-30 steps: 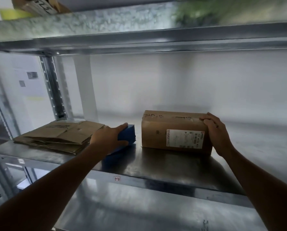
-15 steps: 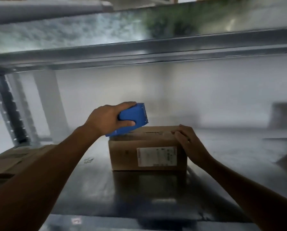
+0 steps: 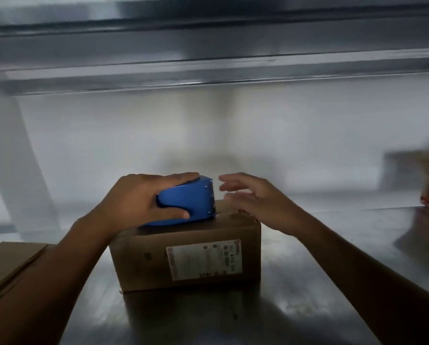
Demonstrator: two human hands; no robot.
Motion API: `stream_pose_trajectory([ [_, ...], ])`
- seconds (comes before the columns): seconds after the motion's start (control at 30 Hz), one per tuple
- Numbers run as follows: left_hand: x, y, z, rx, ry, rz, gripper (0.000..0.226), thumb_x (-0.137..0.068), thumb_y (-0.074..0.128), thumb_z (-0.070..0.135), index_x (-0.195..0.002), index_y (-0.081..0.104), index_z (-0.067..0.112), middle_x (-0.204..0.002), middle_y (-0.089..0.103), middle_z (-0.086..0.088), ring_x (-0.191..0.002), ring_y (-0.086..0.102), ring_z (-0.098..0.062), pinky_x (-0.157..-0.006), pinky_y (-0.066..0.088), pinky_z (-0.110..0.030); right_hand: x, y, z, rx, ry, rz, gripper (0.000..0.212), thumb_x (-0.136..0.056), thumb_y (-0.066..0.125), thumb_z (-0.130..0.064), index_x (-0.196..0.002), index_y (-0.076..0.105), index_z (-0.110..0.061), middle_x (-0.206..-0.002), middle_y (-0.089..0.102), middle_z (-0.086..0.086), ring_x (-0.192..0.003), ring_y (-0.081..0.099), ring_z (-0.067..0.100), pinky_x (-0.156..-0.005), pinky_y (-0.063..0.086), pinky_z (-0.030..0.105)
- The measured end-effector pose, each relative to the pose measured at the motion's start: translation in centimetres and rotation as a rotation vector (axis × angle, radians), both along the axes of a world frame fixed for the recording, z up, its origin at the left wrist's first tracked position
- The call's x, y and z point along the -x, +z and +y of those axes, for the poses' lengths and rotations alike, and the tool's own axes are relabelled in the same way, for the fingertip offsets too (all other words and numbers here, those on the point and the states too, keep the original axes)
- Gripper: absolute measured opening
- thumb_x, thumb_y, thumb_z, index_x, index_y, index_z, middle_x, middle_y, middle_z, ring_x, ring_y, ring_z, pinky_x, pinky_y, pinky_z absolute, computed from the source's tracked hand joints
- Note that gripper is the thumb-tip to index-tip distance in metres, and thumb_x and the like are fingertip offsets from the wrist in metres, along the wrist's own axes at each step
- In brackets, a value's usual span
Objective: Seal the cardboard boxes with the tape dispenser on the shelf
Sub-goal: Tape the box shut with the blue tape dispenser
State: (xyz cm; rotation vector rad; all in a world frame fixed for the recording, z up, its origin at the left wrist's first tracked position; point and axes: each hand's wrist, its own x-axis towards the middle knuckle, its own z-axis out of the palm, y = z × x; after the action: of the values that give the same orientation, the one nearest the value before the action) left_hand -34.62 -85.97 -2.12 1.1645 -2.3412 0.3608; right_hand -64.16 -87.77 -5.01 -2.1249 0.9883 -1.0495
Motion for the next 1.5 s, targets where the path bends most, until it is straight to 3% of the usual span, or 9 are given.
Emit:
stream_pose_trajectory([
  [0.13, 0.0, -0.6, -0.1, 0.047, -0.022, 0.025, 0.075, -0.076, 0.048, 0.086, -0.146, 0.035, 0.061, -0.119, 0.071, 0.021, -0.096, 0.067, -0.005, -0.086, 0.051, -0.021, -1.3, -0.1, -0.1, -0.051, 0.062, -0.027, 0.037, -0.100, 0.060, -0.025, -0.136, 0.061, -0.034, -0.122, 0.067, -0.020, -0.111, 0.063, -0.004, -0.081, 0.057, 0.018],
  [0.3, -0.3, -1.3, 0.0, 0.075, -0.050, 0.065, 0.070, -0.078, 0.048, 0.087, -0.143, 0.028, 0.070, -0.119, 0.070, 0.024, -0.093, 0.063, 0.002, -0.083, 0.049, -0.015, -1.8, -0.4, -0.2, -0.106, 0.089, -0.042, 0.032, -0.102, 0.058, -0.021, -0.132, 0.064, -0.032, -0.120, 0.071, -0.014, -0.111, 0.068, 0.006, -0.089, 0.058, 0.024],
  [0.43, -0.5, -1.5, 0.0, 0.096, -0.062, 0.069, 0.069, -0.079, 0.053, 0.084, -0.142, 0.027, 0.071, -0.119, 0.069, 0.026, -0.094, 0.066, 0.002, -0.084, 0.048, -0.013, -2.0, -0.3, 0.0, -0.132, 0.132, -0.069, 0.024, -0.102, 0.059, -0.017, -0.117, 0.071, -0.032, -0.111, 0.074, -0.012, -0.105, 0.070, 0.007, -0.084, 0.054, 0.016],
  [0.7, -0.6, -1.5, 0.0, 0.069, -0.100, 0.097, 0.068, -0.078, 0.055, 0.083, -0.140, 0.030, 0.072, -0.114, 0.058, 0.037, -0.095, 0.062, 0.006, -0.086, 0.045, -0.009, -2.0, -0.2, 0.1, -0.192, 0.119, -0.164, 0.023, -0.104, 0.056, -0.021, -0.113, 0.074, -0.031, -0.106, 0.077, -0.006, -0.100, 0.073, 0.013, -0.078, 0.056, 0.017],
  [0.9, -0.6, -1.6, 0.2, 0.066, -0.098, 0.114, 0.072, -0.078, 0.055, 0.083, -0.144, 0.034, 0.065, -0.116, 0.062, 0.033, -0.095, 0.060, 0.007, -0.086, 0.045, -0.008, -2.6, -0.1, 0.2, -0.191, 0.069, -0.190, 0.023, -0.104, 0.054, -0.021, -0.105, 0.076, -0.028, -0.100, 0.077, -0.006, -0.094, 0.074, 0.011, -0.074, 0.055, 0.015],
  [1.07, -0.6, -1.5, 0.2, 0.065, -0.094, 0.102, 0.073, -0.076, 0.053, 0.086, -0.144, 0.035, 0.065, -0.120, 0.067, 0.028, -0.095, 0.061, 0.006, -0.085, 0.044, -0.009, -3.0, -0.3, 0.2, -0.127, 0.003, -0.226, 0.016, -0.100, 0.061, -0.018, -0.095, 0.076, -0.021, -0.091, 0.077, -0.002, -0.086, 0.075, 0.013, -0.069, 0.055, 0.017],
  [1.17, -0.3, -1.4, 0.2, 0.061, -0.095, 0.113, 0.073, -0.073, 0.049, 0.091, -0.141, 0.034, 0.069, -0.117, 0.061, 0.034, -0.093, 0.062, 0.005, -0.084, 0.048, -0.014, -3.1, -0.5, 0.2, -0.040, -0.082, -0.187, 0.016, -0.099, 0.063, -0.020, -0.090, 0.076, -0.023, -0.088, 0.076, -0.006, -0.085, 0.074, 0.012, -0.071, 0.056, 0.020],
  [1.33, 0.3, -1.1, 0.3, 0.047, -0.098, 0.174, 0.071, -0.070, 0.056, 0.084, -0.137, 0.041, 0.064, -0.108, 0.064, 0.031, -0.088, 0.067, -0.002, -0.083, 0.053, -0.021, -3.2, -1.1, 0.6, 0.155, -0.256, -0.105, 0.016, -0.098, 0.065, -0.024, -0.083, 0.071, -0.026, -0.083, 0.072, -0.017, -0.083, 0.068, 0.000, -0.066, 0.048, 0.008],
  [1.5, 0.1, -1.1, 0.1, 0.005, -0.084, 0.176, 0.072, -0.070, 0.070, 0.078, -0.136, 0.045, 0.060, -0.110, 0.071, 0.023, -0.089, 0.069, -0.005, -0.085, 0.056, -0.027, 0.8, -0.1, 1.3, -0.007, -0.297, -0.450, 0.026, -0.096, 0.062, -0.009, -0.071, 0.067, -0.008, -0.066, 0.066, 0.004, -0.063, 0.063, 0.013, -0.068, 0.049, 0.026],
])
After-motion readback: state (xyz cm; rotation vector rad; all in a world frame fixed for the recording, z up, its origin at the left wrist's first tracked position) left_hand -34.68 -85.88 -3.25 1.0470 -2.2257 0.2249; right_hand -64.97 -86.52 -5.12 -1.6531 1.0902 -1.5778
